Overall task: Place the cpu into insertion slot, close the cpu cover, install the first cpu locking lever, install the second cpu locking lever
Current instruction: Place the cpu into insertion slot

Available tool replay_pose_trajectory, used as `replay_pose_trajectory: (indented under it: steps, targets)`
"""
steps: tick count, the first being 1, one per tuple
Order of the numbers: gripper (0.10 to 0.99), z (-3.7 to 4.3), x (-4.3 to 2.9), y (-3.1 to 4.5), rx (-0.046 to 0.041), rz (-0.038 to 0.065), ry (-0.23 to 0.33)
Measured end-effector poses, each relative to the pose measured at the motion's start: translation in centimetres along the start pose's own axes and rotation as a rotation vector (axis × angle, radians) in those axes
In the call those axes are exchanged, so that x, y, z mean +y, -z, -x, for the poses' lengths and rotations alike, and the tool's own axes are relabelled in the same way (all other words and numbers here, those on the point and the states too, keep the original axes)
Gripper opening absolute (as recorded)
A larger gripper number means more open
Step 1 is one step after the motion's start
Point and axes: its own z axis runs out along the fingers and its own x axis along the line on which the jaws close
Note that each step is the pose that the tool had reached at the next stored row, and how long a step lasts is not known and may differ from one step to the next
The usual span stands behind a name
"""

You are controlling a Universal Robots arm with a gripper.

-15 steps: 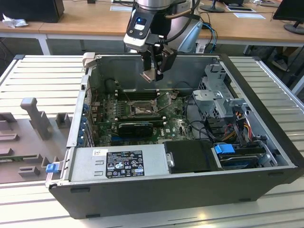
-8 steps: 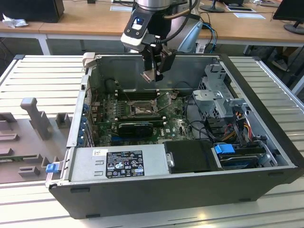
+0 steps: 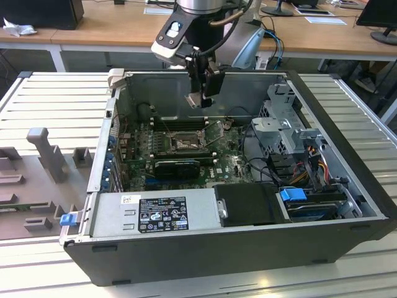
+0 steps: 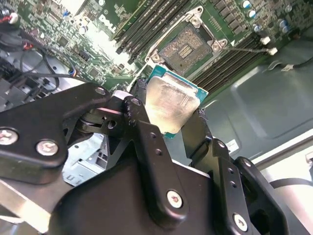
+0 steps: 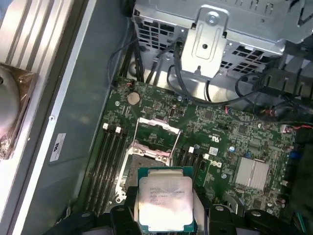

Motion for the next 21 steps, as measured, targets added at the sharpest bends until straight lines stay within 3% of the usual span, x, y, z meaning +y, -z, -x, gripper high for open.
replay_pose_trajectory:
  steps: [5,10,21]
  targets:
    - [0.533,0.01,-0.02,-0.34,-0.0036,0.001,-0.041]
    - [0.533,0.03,-0.11,-1.44,-0.0041,0.001,-0.046]
    - [0.533,0.04,-0.14,-1.76,-0.0095,0.002,-0.108]
